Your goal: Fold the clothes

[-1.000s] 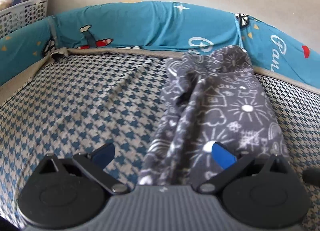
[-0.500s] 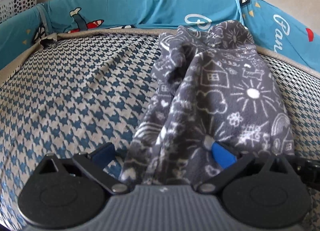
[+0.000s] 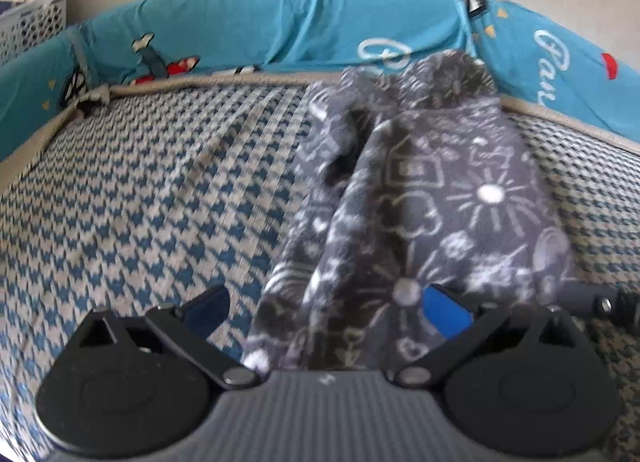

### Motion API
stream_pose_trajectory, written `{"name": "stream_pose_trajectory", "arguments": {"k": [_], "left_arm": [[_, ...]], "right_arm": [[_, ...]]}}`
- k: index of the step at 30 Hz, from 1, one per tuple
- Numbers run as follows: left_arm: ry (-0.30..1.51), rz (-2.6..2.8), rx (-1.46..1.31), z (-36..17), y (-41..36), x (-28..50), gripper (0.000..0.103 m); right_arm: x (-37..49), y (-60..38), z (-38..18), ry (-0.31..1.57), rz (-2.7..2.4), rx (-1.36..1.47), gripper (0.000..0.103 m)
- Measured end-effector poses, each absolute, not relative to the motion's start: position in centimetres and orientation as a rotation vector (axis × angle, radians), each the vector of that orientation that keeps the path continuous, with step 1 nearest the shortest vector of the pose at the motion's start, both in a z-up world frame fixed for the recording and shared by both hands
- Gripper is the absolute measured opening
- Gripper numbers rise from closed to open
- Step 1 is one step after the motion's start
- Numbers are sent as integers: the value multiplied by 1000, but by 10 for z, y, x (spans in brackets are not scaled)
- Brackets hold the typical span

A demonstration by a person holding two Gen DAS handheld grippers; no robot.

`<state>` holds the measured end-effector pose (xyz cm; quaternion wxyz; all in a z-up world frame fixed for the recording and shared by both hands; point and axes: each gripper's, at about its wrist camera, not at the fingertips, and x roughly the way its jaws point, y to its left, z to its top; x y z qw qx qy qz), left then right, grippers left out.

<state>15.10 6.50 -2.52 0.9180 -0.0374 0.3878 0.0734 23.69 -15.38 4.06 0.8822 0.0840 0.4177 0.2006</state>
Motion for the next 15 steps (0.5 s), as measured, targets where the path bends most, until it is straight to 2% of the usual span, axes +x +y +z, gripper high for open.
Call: {"name": "stream_pose_trajectory", "arguments": {"k": [7, 15], "left_arm": [[781, 76, -63, -6, 50, 164, 103], [873, 62, -8, -29, 36, 192, 103]], "right_arm": [[262, -163, 53, 829, 413, 212, 23], [278, -146, 43, 872, 441, 133, 23]]}}
